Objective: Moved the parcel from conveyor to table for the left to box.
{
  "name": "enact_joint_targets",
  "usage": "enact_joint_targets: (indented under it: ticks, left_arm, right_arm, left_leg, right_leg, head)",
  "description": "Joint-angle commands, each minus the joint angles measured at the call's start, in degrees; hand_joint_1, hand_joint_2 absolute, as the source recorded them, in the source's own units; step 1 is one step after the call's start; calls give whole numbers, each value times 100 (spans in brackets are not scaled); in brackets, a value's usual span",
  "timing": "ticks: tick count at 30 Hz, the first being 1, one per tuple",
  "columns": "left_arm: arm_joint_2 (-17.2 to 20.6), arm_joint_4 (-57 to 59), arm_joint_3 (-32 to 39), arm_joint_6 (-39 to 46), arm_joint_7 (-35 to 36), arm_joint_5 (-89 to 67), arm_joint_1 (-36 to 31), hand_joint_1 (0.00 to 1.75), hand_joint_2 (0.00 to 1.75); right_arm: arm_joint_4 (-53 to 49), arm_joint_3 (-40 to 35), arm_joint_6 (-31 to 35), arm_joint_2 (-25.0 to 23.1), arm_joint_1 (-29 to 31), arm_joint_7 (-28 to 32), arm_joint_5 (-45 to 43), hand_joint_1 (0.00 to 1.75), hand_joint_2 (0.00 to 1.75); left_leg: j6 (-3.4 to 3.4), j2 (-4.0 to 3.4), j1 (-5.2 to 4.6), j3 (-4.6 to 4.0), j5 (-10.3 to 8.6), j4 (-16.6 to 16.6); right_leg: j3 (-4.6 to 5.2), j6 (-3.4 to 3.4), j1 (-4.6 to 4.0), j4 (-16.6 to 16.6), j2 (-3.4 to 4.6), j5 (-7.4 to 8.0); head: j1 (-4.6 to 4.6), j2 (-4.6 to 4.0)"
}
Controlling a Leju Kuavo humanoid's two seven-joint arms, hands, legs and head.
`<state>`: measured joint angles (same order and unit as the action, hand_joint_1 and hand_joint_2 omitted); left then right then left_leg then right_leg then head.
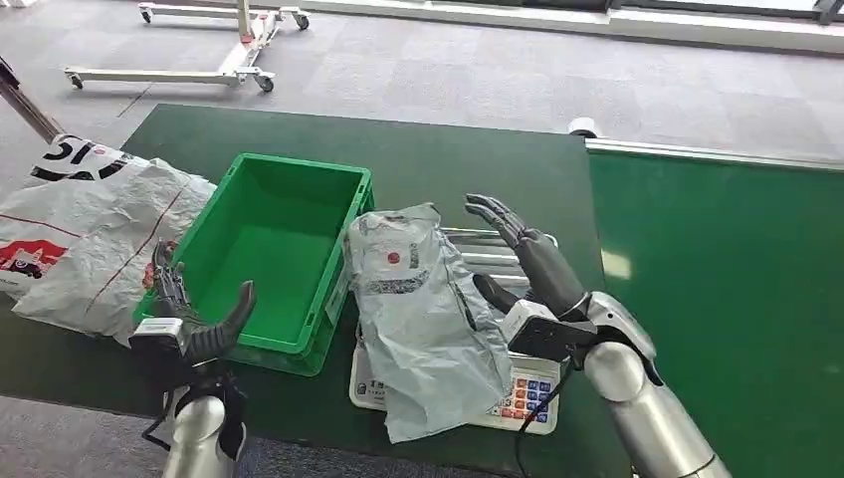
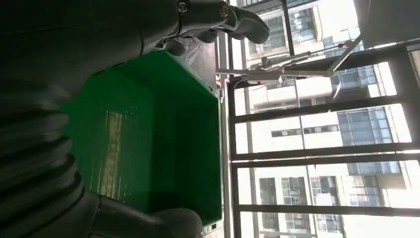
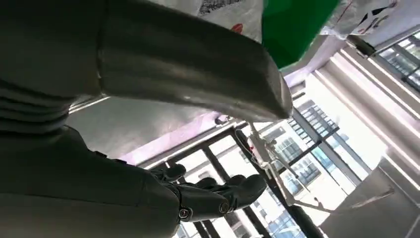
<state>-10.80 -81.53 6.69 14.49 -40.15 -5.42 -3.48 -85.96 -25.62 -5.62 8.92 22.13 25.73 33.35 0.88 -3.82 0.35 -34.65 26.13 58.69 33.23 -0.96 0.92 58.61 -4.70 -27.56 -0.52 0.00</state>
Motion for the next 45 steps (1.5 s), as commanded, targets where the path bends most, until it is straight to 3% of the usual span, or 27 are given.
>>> enact_joint_targets:
  ticks: [1, 4, 7, 8, 11, 30, 36, 40, 41, 45]
  left_arm:
    - [16, 225, 106, -83, 93, -103, -144, 0, 175]
    - [26, 212, 96, -67, 85, -114, -117, 0, 175]
    - [34, 238, 99, -34, 62, -168, -139, 0, 175]
    - [56, 303, 56, 79, 43, -349, -203, 0, 175]
    - [161, 487, -143, 363, 209, -1133, -469, 0, 175]
    - [186, 497, -175, 371, 223, -1225, -471, 0, 175]
    - [533, 1005, -1196, 534, 560, -3245, -1357, 0, 175]
    - [387, 829, -1761, 564, 735, -3762, -1614, 0, 175]
    - [419, 704, -2418, 299, 576, -4261, -1715, 0, 175]
    - [356, 705, -3475, -180, 1016, -4529, -1778, 0, 175]
  right_arm:
    - [-75, 858, -2428, -412, 39, 866, -3458, 0, 0]
    - [-149, 942, -2473, -453, -33, 821, -3515, 0, 0]
    - [-217, 1080, -2695, -497, -94, 1159, -3807, 0, 0]
    - [-468, 1164, -2757, -513, -188, 1427, -3762, 0, 0]
    - [-1375, 1439, -2877, -645, -373, 1427, -3607, 0, 0]
    - [-1448, 1452, -2860, -667, -347, 1427, -3561, 0, 0]
    - [-3032, 1954, -3156, -1226, -511, 1427, -3627, 0, 0]
    - [-3131, 1937, -3215, -1404, -396, 1427, -3511, 0, 0]
    - [-2986, 1912, -3205, -1450, -451, 1427, -3483, 0, 0]
    - [-2863, 1716, -2899, -1244, -501, 1427, -3373, 0, 0]
  left_leg:
    - [-3, 32, 7, 8, -7, -14]
    - [-1, 25, 3, 2, -3, -3]
    - [-2, 26, 6, 14, -5, -12]
    - [-3, 35, 10, 14, -8, -14]
    - [0, 31, -1, -7, -6, 1]
    - [-2, 26, 6, 8, -5, -4]
    - [0, 56, 2, -16, -12, 6]
    - [-3, 52, 3, -7, -11, 4]
    - [-4, 54, 5, -11, -12, 5]
    - [-5, 42, 4, -7, -8, 10]
  right_leg:
    - [-7, 12, -2, -16, 51, 10]
    - [0, 6, 0, -4, 24, 2]
    - [-12, 8, -2, -16, 38, 6]
    - [-15, 9, -4, -21, 41, 9]
    - [8, 5, 4, 2, 8, -1]
    - [-5, 8, -1, -9, 32, 4]
    - [15, 8, 1, 4, -4, -1]
    - [8, 9, 1, 0, 12, 3]
    - [9, 10, -1, -2, 15, 6]
    - [5, 1, 0, -2, -2, 6]
  head:
    - [0, 0]
    - [0, 0]
    - [2, 0]
    - [2, 0]
    - [2, 0]
    - [0, 0]
    - [2, 0]
    - [2, 0]
    - [0, 0]
    - [0, 0]
